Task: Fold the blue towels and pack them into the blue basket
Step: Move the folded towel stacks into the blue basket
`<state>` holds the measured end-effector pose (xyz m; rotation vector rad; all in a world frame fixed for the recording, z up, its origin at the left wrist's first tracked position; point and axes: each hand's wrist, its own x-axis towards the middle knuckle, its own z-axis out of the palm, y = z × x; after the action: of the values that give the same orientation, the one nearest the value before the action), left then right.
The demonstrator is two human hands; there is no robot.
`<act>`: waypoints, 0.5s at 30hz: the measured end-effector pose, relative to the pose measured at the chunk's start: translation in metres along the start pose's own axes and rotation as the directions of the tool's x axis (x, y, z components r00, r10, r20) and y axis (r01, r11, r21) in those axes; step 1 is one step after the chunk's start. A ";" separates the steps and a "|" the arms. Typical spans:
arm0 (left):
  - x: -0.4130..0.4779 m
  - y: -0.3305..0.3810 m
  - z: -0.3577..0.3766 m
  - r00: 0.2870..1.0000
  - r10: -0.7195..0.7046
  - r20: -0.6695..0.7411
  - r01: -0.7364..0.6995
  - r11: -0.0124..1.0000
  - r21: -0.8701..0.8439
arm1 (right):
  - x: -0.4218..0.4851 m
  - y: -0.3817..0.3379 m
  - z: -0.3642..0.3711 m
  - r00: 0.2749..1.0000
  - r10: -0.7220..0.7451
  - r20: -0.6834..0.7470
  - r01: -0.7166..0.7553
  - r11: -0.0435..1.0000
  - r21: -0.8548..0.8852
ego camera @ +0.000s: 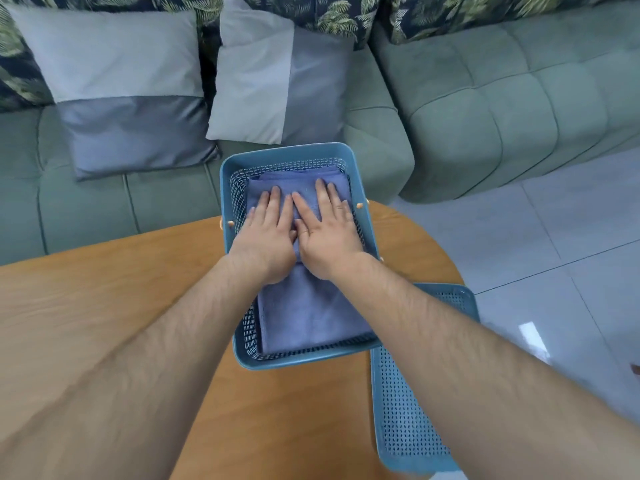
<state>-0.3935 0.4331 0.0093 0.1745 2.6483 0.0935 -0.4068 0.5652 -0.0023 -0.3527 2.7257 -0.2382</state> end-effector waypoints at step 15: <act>-0.053 0.043 -0.029 0.897 -0.010 -0.443 -0.136 0.945 -0.298 | -0.093 0.001 -0.058 0.915 0.102 -0.390 0.150 0.812 0.564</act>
<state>-0.3556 0.4675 0.0636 0.1429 3.0224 0.6580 -0.3465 0.5986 0.0832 -0.1669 2.8418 -1.2581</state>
